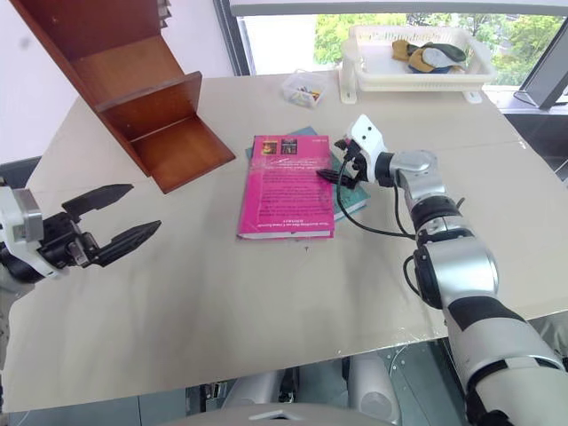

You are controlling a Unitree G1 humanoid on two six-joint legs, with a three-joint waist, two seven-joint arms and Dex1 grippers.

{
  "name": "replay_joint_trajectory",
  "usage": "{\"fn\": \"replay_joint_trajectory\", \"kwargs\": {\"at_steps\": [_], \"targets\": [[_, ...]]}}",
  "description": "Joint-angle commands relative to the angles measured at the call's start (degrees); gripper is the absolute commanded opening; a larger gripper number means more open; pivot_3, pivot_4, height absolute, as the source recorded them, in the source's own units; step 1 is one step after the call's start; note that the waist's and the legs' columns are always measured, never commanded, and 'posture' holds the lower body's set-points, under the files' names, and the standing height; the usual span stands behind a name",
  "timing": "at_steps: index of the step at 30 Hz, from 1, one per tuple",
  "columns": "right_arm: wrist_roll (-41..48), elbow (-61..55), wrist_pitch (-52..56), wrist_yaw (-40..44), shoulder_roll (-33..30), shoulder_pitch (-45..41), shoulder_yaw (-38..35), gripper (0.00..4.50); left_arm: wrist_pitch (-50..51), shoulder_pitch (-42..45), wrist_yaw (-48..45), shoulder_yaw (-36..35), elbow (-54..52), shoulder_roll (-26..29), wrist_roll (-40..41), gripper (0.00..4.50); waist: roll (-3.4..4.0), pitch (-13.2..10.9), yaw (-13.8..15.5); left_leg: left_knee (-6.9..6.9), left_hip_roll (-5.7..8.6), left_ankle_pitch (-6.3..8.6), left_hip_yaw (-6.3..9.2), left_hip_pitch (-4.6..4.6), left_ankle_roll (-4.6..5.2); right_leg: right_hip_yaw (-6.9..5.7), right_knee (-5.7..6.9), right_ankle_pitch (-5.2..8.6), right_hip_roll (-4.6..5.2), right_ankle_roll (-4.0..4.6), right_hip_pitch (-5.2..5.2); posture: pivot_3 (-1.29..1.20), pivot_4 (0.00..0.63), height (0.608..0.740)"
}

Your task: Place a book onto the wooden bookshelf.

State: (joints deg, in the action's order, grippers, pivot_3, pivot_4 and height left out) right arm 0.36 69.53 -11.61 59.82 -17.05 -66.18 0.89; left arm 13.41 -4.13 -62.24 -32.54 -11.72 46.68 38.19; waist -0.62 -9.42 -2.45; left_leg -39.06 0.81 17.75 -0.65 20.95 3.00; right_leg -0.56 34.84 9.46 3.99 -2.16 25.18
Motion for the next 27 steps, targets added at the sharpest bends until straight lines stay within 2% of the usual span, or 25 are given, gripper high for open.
{"fn": "replay_joint_trajectory", "kwargs": {"at_steps": [1, 7, 13, 20, 24, 27], "targets": [[2.9, -2.9, -0.6, 3.1, -0.7, -1.5, -2.3, 4.50, -0.6, 0.9, 0.1, 0.1, -0.2, 0.1, 0.0, 4.46, 0.02, 0.0, 0.0, 0.00, 0.00, 0.00, 0.00, 0.05, 0.00, 0.00, 0.00, -0.02, 0.00, -0.03, 0.05, 0.00, 0.150, 0.740], [8.2, -13.0, 1.9, 10.8, -3.9, 3.2, -4.8, 4.50, -0.6, 1.6, -0.1, 1.7, 0.3, -0.3, 0.1, 4.46, 0.06, 0.0, 0.1, 0.02, -0.01, -0.01, 0.04, 0.44, -0.01, -0.04, 0.01, -0.11, 0.00, -0.17, 0.40, 0.00, 0.150, 0.740], [16.9, -41.8, 14.9, 15.5, -12.4, 22.3, -7.0, 4.50, 2.0, 5.9, 1.4, 5.6, 2.6, -2.5, 1.7, 4.46, 0.14, -0.1, 1.6, -0.07, 0.03, -0.01, 0.58, 0.95, -0.01, -0.42, -0.10, -0.11, 0.09, -0.18, 0.48, 0.00, 0.150, 0.740], [29.6, -74.8, 30.6, 13.9, -23.5, 49.0, -16.1, 4.50, 13.5, 19.4, 5.4, 15.5, 13.5, -5.6, 0.8, 4.46, 0.34, -0.1, 2.8, -0.17, 0.08, -0.02, 0.65, 0.90, -0.01, -0.77, -0.18, -0.11, -0.13, -0.19, 0.37, 0.00, 0.150, 0.740], [34.7, -86.1, 36.5, 10.4, -26.9, 60.0, -22.8, 4.50, 19.0, 27.5, 6.7, 22.8, 20.1, -8.9, -2.1, 4.46, 0.24, -0.1, 3.3, -0.40, 0.12, 0.01, 0.63, 0.77, 0.13, -0.70, 0.00, -0.12, -0.24, -0.22, 0.21, 0.00, 0.150, 0.740], [37.3, -90.2, 38.6, 7.7, -28.0, 64.5, -26.4, 4.50, 24.2, 32.3, 7.9, 24.1, 24.5, -12.5, -0.8, 4.46, 0.15, -0.1, 3.0, -0.50, 0.10, 0.01, 0.73, 0.62, 0.14, -0.72, -0.03, -0.11, -0.34, -0.22, -0.02, 0.00, 0.150, 0.740]]}}
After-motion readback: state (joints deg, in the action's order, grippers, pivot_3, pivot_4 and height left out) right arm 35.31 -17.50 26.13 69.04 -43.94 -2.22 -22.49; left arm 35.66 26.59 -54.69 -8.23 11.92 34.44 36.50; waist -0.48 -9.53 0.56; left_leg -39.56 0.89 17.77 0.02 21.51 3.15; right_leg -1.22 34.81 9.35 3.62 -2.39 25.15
